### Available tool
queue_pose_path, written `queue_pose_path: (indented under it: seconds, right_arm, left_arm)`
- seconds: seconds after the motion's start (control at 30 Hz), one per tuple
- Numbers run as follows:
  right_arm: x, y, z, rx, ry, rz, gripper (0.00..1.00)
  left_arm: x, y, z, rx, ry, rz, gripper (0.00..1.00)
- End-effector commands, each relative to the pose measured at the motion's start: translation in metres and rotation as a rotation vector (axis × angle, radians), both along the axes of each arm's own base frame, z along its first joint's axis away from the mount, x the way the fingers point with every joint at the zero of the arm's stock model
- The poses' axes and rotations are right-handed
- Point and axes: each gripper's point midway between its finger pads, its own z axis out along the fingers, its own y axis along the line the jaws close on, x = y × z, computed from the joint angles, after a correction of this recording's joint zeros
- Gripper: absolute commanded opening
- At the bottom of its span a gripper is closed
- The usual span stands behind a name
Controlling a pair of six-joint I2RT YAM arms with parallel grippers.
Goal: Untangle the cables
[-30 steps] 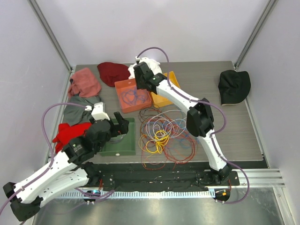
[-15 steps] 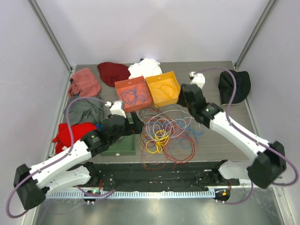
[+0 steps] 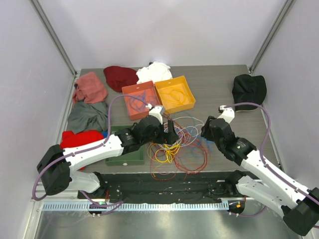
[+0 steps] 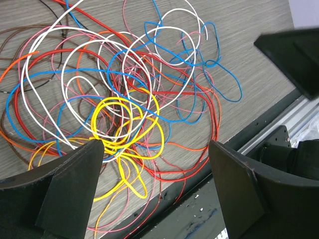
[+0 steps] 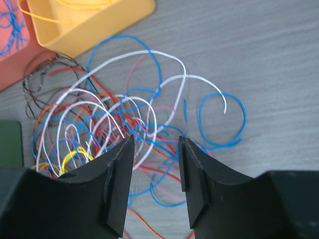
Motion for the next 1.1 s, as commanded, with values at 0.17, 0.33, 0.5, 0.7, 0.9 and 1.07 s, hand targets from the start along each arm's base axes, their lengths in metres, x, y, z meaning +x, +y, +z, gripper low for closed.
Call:
queue_pose_path:
  seconds: [0.17, 0.33, 0.5, 0.7, 0.9, 1.07]
  right_arm:
    - [-0.034, -0.008, -0.044, 0.000, 0.151, -0.010, 0.49]
    - [-0.037, -0.006, -0.064, -0.019, 0.216, -0.014, 0.47]
    - [-0.036, -0.011, -0.077, -0.079, 0.264, -0.043, 0.31]
    - [-0.021, -0.002, -0.044, -0.014, 0.159, -0.052, 0.01]
    - [0.010, 0.011, 0.109, 0.072, -0.176, 0.022, 0.01]
    - [0.028, 0.032, 0.255, 0.139, -0.402, 0.110, 0.01]
  left_arm:
    - [0.004, -0.007, 0.011, -0.053, -0.029, 0.001, 0.91]
    - [0.002, -0.004, 0.005, -0.047, -0.018, 0.009, 0.91]
    - [0.001, -0.003, 0.002, -0.044, -0.017, 0.009, 0.91]
    - [0.000, 0.005, 0.004, -0.047, -0.030, 0.024, 0.91]
    - [0.004, 0.023, 0.023, -0.077, -0.105, 0.088, 0.91]
    - [0.006, 0.039, 0.041, -0.110, -0.175, 0.133, 0.93]
